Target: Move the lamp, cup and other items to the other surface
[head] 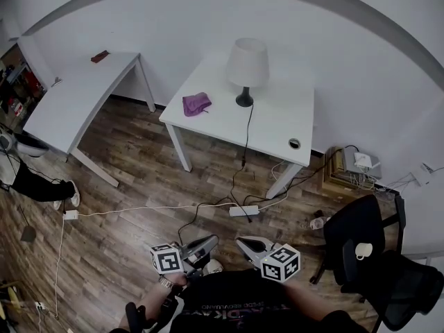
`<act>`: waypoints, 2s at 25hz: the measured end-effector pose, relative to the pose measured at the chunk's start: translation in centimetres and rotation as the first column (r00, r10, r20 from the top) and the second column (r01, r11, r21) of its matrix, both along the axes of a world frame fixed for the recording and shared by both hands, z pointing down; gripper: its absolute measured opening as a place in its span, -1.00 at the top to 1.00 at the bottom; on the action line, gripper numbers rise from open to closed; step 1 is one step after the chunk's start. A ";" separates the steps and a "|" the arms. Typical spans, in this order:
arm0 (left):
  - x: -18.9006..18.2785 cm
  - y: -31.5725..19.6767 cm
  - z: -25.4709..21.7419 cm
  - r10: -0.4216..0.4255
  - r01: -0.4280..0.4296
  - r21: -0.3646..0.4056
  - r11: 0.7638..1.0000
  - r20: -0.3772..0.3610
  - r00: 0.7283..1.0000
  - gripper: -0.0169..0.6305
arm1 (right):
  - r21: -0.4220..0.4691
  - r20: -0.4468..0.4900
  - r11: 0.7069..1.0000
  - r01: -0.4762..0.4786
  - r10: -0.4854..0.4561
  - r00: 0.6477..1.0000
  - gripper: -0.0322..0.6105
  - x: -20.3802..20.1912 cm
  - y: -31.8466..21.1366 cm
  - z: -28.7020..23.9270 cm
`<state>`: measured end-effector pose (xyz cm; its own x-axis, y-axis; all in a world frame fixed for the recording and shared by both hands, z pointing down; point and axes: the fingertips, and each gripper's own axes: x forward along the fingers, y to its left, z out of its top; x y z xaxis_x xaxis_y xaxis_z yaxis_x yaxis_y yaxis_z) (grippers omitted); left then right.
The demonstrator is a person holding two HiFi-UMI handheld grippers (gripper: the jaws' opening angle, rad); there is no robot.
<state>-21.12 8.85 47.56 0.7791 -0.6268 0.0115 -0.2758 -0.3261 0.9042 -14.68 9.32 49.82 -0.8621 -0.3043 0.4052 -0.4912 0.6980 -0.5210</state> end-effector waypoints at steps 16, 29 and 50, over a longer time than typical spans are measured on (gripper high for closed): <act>0.2 0.5 -0.4 0.041 -0.041 0.005 0.999 -0.003 0.999 0.96 | -0.002 0.003 0.999 -0.040 0.040 0.999 0.89 0.1 0.6 0.0; 0.2 0.9 -0.9 0.047 -0.048 0.048 0.998 0.008 0.999 0.95 | 0.000 0.002 0.999 -0.035 0.035 0.999 0.89 0.1 0.9 -0.1; -3.0 1.6 -0.2 -0.056 0.056 0.012 0.998 -0.019 0.998 0.96 | 0.016 -0.014 0.998 -0.055 0.056 0.998 0.84 -0.7 0.0 -0.7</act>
